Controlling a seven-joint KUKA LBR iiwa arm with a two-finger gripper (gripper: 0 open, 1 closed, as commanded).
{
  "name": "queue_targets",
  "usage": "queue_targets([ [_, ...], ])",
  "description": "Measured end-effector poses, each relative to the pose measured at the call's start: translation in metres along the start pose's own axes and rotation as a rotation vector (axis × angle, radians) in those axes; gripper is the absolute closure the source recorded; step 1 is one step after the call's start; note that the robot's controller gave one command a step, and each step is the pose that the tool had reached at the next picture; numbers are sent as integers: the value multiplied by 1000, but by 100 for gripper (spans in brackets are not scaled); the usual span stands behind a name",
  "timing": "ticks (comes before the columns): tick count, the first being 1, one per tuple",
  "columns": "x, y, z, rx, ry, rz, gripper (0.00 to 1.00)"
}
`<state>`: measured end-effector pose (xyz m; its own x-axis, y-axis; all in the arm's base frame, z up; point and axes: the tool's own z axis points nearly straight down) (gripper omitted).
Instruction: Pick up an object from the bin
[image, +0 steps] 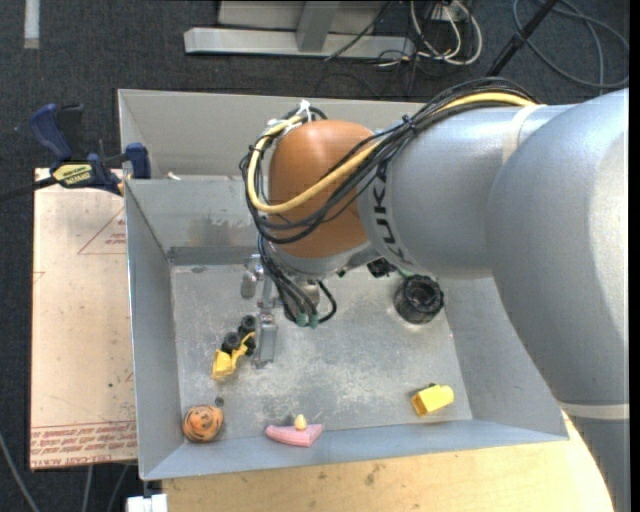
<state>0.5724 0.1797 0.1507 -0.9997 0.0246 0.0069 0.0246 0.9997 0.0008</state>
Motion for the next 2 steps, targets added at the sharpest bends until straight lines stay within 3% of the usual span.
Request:
queue_targets([
  [1, -2, 0, -1, 0, -3, 0, 0],
  [2, -5, -28, 50, -1, -11, -187, 0],
])
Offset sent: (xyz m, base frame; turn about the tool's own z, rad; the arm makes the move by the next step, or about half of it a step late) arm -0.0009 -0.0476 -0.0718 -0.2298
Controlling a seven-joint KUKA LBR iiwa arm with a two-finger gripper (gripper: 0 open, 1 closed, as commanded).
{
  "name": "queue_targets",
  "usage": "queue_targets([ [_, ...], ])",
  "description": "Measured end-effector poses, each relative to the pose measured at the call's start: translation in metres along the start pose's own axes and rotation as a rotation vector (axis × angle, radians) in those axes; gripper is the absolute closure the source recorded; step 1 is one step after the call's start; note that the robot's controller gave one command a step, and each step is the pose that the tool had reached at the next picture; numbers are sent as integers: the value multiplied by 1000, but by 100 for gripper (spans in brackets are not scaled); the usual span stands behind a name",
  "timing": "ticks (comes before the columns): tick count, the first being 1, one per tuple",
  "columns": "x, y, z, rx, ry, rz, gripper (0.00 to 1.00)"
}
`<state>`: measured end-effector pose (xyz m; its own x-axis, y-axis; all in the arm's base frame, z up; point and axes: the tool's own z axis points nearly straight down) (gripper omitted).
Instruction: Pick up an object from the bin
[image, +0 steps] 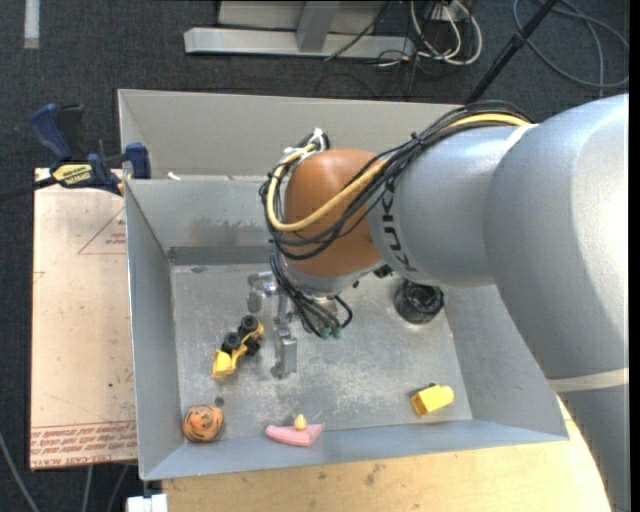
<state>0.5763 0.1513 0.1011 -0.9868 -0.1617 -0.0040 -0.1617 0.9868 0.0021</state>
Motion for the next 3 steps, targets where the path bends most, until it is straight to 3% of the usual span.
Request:
queue_targets([
  [1, -36, 8, 22, 2, 2, -214, 0],
  [2, 4, 23, 30, -1, 1, -527, 100],
  [3, 4, 23, 30, -2, 2, -527, 100],
])
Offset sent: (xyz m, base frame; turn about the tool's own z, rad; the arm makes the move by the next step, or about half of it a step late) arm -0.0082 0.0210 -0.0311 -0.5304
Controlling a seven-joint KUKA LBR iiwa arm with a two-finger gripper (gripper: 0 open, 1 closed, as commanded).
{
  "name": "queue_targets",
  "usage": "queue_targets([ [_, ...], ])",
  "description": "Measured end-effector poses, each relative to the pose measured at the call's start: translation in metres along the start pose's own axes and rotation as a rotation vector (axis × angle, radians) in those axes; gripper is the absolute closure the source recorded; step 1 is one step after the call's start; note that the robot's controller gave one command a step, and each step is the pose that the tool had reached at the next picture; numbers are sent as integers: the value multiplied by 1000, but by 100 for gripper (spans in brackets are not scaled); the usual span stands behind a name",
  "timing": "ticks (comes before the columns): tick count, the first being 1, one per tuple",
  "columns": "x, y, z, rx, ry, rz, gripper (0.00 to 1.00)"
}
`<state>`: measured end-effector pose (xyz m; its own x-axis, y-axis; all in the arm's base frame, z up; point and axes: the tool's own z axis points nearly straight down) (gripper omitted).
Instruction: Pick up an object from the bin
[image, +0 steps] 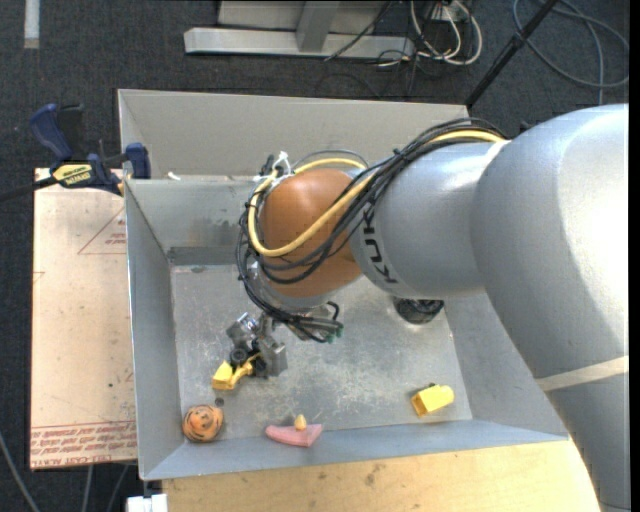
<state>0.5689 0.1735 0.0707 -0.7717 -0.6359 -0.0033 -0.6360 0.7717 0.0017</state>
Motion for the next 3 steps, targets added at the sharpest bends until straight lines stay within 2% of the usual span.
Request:
queue_targets([
  [1, 0, 0, -1, 0, 0, 0, 100],
  [2, -50, -44, -83, 1, -1, -227, 100],
  [3, -50, -44, -82, 0, -1, -227, 100],
])
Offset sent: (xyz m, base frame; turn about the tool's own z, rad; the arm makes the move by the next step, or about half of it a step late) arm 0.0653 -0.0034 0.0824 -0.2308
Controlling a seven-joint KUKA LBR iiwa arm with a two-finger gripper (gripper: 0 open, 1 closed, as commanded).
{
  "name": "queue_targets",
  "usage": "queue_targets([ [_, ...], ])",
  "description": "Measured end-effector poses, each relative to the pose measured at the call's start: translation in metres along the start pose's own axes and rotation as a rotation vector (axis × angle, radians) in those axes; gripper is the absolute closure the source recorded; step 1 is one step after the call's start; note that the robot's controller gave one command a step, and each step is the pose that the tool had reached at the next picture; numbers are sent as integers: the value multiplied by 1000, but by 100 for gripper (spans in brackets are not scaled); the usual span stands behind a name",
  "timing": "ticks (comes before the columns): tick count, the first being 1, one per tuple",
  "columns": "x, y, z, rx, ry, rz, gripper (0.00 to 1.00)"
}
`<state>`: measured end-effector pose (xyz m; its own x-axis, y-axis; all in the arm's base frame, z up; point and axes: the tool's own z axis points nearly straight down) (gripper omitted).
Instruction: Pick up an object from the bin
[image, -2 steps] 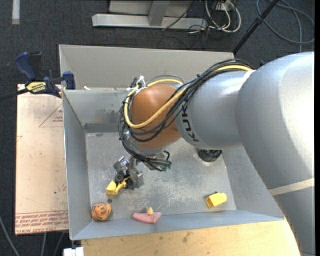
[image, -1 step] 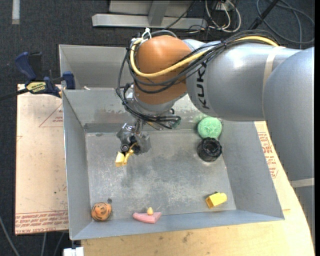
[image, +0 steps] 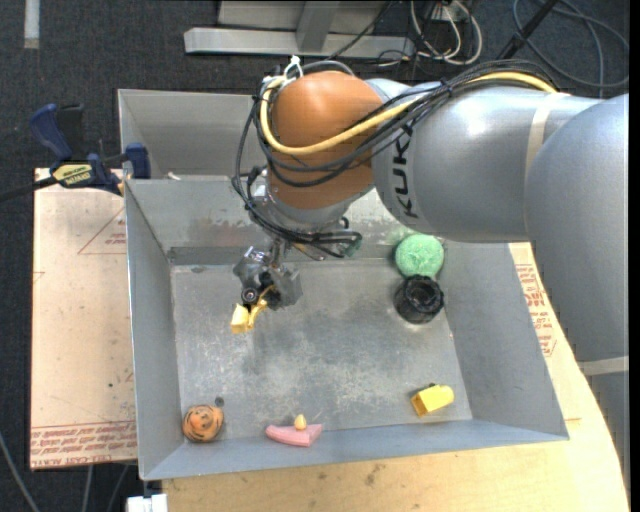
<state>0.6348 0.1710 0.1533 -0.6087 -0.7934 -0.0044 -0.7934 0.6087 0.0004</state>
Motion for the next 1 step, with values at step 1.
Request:
queue_targets([
  [1, 16, -8, -43, -5, 6, 18, 100],
])
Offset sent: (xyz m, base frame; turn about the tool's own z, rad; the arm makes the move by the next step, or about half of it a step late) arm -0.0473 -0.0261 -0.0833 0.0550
